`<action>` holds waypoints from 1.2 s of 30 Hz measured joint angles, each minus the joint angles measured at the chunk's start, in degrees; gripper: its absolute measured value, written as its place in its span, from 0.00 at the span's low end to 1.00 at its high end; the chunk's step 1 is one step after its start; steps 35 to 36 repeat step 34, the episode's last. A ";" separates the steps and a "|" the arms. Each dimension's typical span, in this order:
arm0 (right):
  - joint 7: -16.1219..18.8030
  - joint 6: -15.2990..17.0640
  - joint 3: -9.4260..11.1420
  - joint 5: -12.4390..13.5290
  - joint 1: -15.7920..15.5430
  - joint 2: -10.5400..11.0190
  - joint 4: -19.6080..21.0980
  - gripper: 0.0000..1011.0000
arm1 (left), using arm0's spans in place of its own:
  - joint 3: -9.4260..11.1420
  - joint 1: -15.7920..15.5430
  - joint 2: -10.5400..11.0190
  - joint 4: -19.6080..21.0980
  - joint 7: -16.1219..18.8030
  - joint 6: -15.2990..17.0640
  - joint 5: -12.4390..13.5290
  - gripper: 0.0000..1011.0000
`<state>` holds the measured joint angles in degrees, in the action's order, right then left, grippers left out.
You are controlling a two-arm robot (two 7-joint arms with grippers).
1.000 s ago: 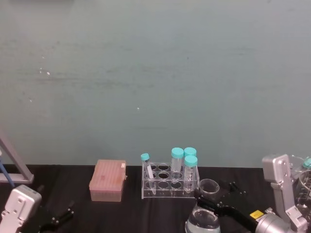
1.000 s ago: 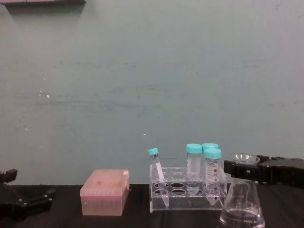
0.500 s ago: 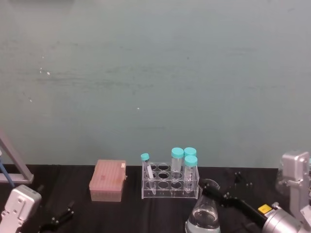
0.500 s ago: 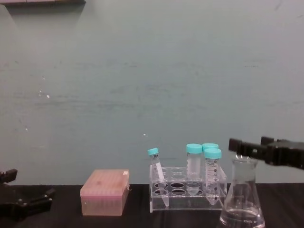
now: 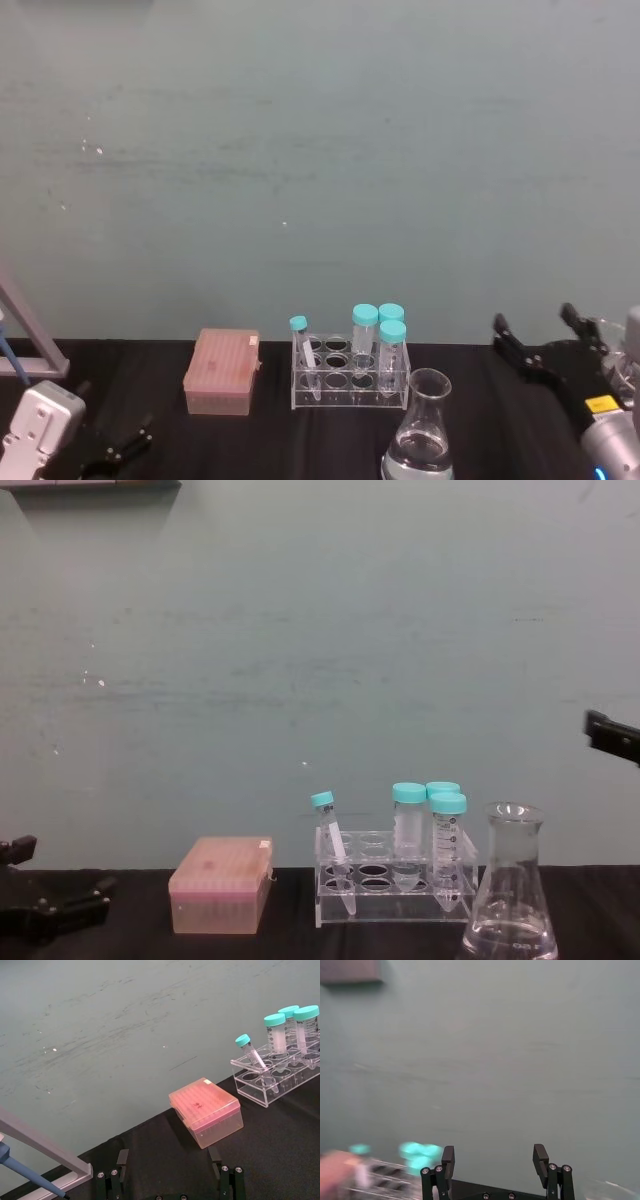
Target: Pick up the beaker with the right gripper, shake it three times, and then put it down.
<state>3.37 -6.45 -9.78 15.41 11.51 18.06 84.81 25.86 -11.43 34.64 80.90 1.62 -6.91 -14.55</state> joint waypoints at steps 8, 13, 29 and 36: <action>-4.00 2.80 1.96 -3.83 -3.57 0.24 0.80 0.99 | 0.00 0.00 0.00 0.00 0.00 0.00 0.00 0.99; -2.35 3.52 2.91 -2.99 -5.52 0.31 1.42 0.99 | 0.00 0.00 0.00 0.00 0.00 0.00 0.00 0.99; -2.02 3.57 2.80 -2.80 -5.34 0.35 1.43 0.99 | 0.00 0.00 0.00 0.00 0.00 0.00 0.00 0.99; -2.11 3.55 2.75 -2.82 -5.25 0.36 1.39 0.99 | 0.00 0.00 0.00 0.00 0.00 0.00 0.00 0.99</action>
